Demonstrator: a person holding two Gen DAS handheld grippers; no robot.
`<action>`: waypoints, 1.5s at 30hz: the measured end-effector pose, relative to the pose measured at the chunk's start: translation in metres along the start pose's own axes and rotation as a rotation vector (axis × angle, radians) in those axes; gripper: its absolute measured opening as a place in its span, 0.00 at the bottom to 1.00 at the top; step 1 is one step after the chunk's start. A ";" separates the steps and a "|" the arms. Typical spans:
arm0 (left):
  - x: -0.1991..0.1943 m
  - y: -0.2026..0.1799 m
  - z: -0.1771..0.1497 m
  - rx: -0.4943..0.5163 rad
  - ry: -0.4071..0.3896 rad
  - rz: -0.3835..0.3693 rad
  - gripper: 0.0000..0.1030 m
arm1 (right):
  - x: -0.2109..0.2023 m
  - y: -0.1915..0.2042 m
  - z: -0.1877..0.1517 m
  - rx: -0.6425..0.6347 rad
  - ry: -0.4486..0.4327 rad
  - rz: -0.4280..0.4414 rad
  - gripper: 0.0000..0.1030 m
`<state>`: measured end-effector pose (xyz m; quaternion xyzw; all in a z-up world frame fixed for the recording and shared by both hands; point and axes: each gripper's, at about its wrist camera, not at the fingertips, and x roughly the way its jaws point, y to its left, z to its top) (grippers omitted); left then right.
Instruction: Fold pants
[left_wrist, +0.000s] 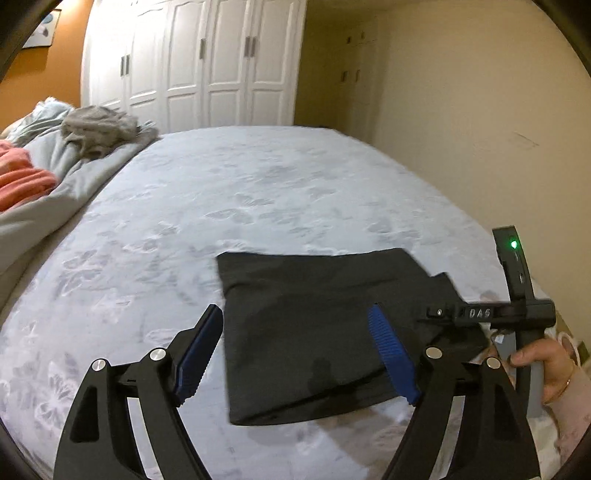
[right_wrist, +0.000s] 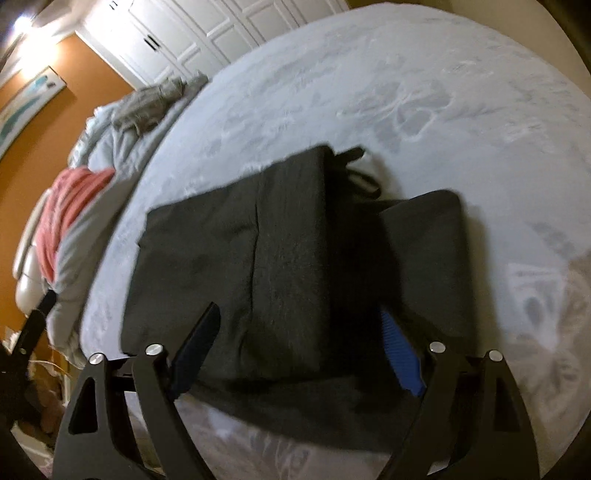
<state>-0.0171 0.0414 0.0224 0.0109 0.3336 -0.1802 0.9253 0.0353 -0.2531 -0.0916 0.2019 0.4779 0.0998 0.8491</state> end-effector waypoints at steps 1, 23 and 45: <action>0.001 0.005 0.001 -0.017 0.007 -0.002 0.76 | 0.005 0.003 -0.001 -0.019 -0.001 -0.017 0.61; 0.025 0.020 -0.003 -0.092 0.114 -0.016 0.76 | -0.081 0.008 -0.002 -0.068 -0.131 -0.241 0.53; 0.071 -0.006 -0.018 0.001 0.221 0.044 0.77 | -0.039 0.004 0.031 -0.153 -0.118 -0.348 0.45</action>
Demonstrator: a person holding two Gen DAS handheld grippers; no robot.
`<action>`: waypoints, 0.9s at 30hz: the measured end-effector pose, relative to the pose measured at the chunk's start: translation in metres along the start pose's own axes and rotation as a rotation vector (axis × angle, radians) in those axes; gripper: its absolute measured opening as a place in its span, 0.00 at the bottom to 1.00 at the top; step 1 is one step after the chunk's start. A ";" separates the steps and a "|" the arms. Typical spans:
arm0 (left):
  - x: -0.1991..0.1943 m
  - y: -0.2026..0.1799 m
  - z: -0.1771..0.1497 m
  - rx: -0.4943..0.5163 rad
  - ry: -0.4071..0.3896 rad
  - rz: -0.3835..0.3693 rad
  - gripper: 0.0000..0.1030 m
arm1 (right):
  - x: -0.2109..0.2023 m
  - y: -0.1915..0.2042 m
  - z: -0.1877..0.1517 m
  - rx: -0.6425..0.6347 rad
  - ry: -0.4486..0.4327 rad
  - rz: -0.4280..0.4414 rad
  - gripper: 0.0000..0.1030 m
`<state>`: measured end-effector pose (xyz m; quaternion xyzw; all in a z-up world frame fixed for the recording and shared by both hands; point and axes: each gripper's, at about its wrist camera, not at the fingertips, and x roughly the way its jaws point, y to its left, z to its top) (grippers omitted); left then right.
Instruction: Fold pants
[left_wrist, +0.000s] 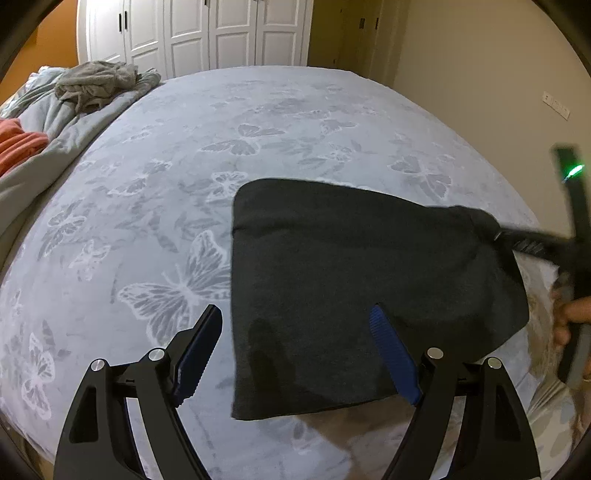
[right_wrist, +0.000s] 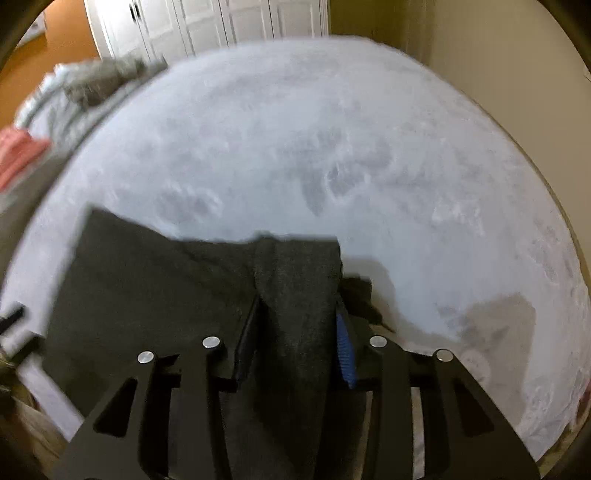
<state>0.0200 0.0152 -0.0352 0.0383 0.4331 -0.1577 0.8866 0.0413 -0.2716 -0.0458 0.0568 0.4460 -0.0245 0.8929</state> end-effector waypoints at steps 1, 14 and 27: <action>-0.001 -0.001 0.000 0.005 -0.006 0.005 0.77 | -0.014 0.002 -0.002 0.003 -0.045 -0.013 0.55; -0.012 0.042 0.010 -0.211 -0.015 -0.045 0.80 | -0.008 0.006 -0.083 0.138 0.066 0.154 0.32; 0.011 0.017 -0.018 -0.106 0.057 -0.019 0.82 | -0.032 -0.006 -0.068 0.143 -0.018 0.031 0.71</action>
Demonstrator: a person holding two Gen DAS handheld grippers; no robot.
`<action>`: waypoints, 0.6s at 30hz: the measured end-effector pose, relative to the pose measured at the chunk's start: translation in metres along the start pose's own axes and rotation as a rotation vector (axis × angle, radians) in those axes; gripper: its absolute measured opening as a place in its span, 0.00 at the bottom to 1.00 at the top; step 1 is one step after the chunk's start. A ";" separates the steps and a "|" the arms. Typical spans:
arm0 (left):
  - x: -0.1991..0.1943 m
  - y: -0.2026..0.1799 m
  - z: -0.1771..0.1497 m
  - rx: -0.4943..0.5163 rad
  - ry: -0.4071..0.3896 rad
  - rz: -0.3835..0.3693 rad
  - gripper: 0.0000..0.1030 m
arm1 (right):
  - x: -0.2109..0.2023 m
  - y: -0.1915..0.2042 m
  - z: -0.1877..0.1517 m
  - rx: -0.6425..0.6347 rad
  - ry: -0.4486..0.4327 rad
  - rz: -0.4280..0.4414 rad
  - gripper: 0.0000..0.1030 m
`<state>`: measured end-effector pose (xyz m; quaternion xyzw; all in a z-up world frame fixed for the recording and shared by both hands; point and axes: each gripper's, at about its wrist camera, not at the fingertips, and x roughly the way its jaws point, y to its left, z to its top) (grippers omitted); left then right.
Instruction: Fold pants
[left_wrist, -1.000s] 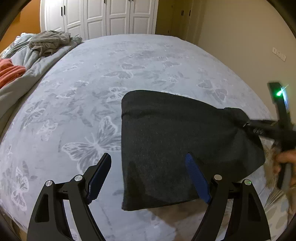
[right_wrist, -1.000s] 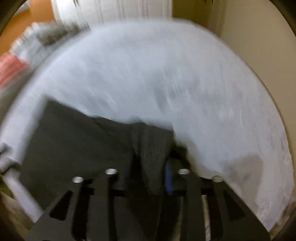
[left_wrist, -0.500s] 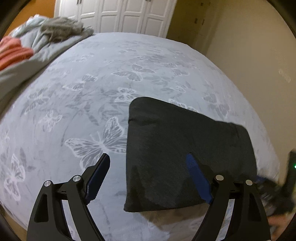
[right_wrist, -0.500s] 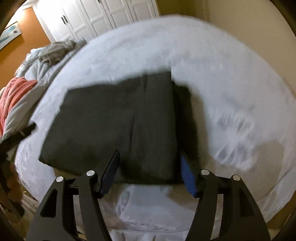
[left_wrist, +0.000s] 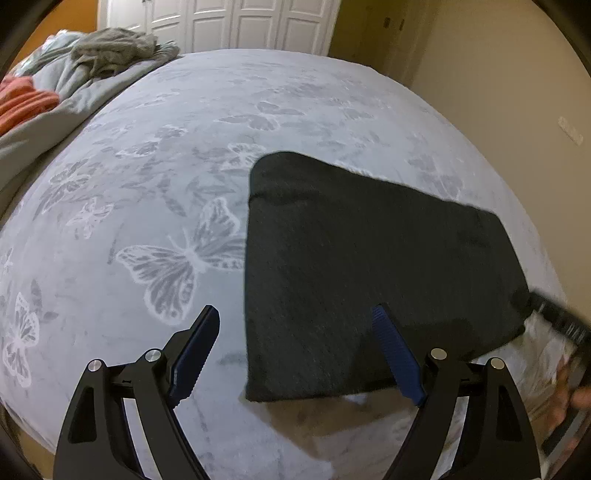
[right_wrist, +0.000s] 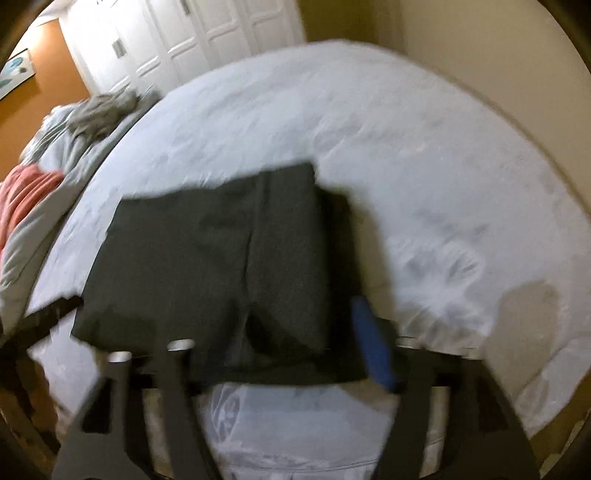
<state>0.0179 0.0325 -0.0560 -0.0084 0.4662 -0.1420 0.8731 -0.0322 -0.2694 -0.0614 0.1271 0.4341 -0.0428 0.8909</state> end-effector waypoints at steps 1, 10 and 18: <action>0.002 -0.001 -0.001 0.008 0.008 -0.001 0.84 | 0.001 0.000 0.004 -0.009 0.003 0.002 0.73; 0.047 0.036 -0.002 -0.269 0.163 -0.242 0.80 | 0.053 -0.017 0.000 0.040 0.171 0.130 0.81; -0.021 0.048 0.009 -0.257 0.044 -0.404 0.11 | -0.001 -0.004 0.009 0.053 0.058 0.346 0.29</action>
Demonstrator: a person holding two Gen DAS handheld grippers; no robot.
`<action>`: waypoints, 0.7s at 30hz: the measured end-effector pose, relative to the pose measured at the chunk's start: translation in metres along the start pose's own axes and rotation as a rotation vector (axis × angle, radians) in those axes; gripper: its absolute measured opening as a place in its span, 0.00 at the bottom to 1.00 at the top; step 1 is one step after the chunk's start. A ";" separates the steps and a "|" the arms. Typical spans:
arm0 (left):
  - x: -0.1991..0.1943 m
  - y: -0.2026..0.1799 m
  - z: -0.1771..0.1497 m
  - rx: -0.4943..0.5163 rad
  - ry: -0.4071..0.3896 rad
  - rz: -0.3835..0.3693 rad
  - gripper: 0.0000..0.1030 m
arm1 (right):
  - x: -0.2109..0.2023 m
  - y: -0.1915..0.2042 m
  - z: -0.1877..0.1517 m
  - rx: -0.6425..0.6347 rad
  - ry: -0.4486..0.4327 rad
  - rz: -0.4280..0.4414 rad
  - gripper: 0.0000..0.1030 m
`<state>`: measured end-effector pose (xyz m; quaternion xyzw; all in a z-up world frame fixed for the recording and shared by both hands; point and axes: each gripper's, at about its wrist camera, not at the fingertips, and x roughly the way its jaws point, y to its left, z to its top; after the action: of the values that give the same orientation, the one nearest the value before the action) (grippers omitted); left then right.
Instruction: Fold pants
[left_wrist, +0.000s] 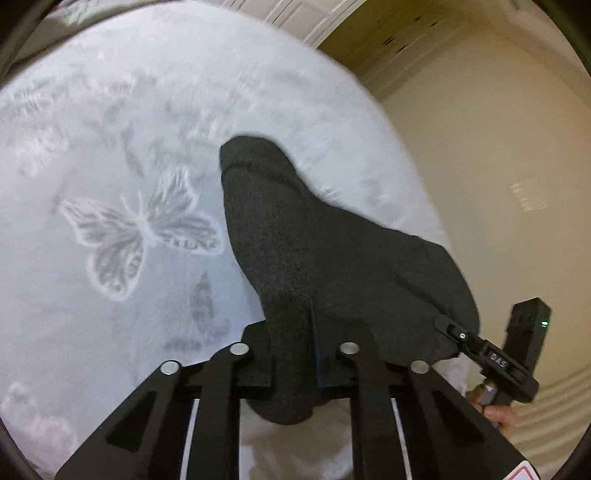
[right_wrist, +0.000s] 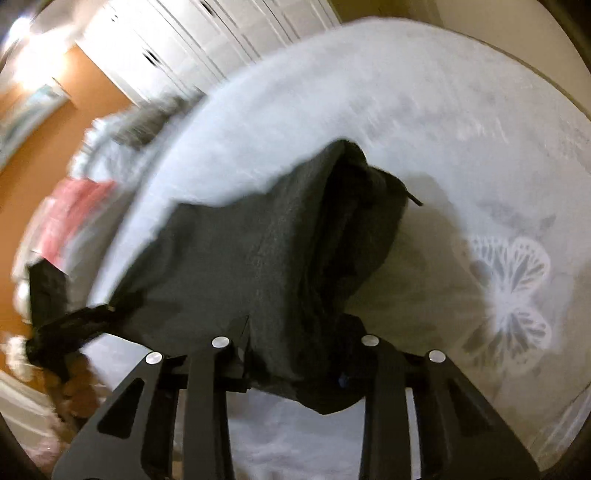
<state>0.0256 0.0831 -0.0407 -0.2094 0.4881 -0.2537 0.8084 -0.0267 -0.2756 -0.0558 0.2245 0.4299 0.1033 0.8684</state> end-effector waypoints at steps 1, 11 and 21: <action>-0.010 -0.001 -0.005 0.006 -0.008 0.003 0.12 | -0.008 0.005 -0.002 -0.014 -0.005 0.013 0.30; 0.017 0.007 -0.053 0.067 0.030 0.297 0.64 | 0.013 -0.018 -0.051 0.064 0.104 -0.092 0.72; 0.040 -0.015 -0.045 0.109 0.028 0.305 0.23 | 0.028 -0.009 -0.054 -0.009 0.066 -0.067 0.36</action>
<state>-0.0016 0.0428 -0.0788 -0.0853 0.5110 -0.1569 0.8408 -0.0529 -0.2570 -0.1085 0.2025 0.4650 0.0836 0.8577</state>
